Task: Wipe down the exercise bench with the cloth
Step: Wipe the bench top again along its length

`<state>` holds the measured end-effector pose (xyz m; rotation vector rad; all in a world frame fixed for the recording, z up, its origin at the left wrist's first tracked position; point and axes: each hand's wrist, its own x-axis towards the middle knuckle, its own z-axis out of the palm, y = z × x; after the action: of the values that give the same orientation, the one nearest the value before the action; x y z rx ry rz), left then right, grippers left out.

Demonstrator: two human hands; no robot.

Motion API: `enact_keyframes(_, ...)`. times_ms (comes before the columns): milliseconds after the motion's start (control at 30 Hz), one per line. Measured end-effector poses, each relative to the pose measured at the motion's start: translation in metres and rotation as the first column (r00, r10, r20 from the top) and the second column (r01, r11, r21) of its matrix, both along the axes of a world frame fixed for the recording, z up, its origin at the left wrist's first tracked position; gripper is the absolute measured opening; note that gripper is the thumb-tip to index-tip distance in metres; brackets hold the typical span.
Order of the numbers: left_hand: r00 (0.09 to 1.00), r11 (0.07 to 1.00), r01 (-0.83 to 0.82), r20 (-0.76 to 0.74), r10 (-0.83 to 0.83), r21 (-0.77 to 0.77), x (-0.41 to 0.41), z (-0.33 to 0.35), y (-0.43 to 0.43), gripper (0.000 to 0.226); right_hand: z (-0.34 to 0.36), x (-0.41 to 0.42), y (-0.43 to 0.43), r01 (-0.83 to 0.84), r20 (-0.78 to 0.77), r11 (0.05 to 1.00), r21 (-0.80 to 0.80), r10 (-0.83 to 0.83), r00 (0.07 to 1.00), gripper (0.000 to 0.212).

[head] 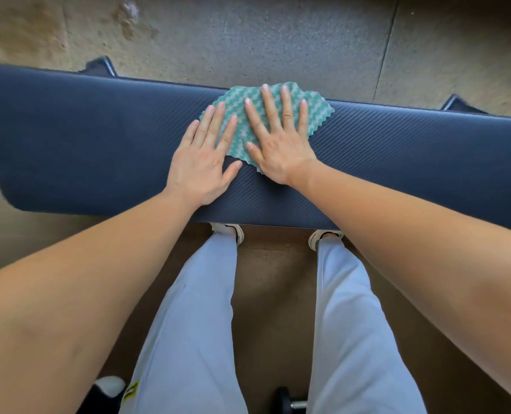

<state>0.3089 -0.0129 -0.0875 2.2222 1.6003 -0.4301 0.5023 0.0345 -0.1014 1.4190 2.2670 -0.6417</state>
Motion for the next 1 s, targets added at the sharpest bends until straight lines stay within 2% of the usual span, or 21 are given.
enact_keyframes(267, 0.992, 0.994, -0.106, -0.068, 0.108, 0.026, -0.102, 0.005, -0.004, 0.078, 0.0, -0.116, 0.008, -0.087, -0.026, 0.996, -0.001, 0.087, 0.996, 0.072)
enact_keyframes(433, 0.975, 0.972, -0.219, -0.02, 0.221, 0.087, -0.112, 0.007, 0.005, 0.065, -0.001, -0.143, 0.006, -0.132, -0.041, 0.991, 0.02, 0.132, 0.99, 0.071)
enact_keyframes(533, 0.97, 0.967, -0.237, -0.024, 0.24, 0.09, -0.087, 0.006, 0.014, 0.065, -0.001, -0.12, -0.004, -0.115, -0.055, 0.992, 0.052, 0.118, 0.992, 0.069)
enact_keyframes(667, 0.996, 0.993, -0.091, 0.025, 0.089, 0.071, -0.034, -0.003, 0.005, 0.064, -0.001, -0.069, -0.04, 0.021, -0.022, 0.997, 0.068, -0.02, 1.0, 0.066)
enact_keyframes(800, 0.995, 1.0, -0.024, 0.098, 0.023, 0.006, 0.034, -0.008, -0.031, 0.071, 0.006, 0.005, -0.087, 0.117, 0.038, 0.992, 0.049, -0.118, 0.992, 0.066)
enact_keyframes(1000, 0.99, 0.996, 0.069, 0.124, -0.061, -0.061, 0.111, 0.0, -0.092, 0.071, 0.022, 0.088, -0.155, 0.191, 0.083, 0.981, 0.041, -0.194, 0.977, 0.067)
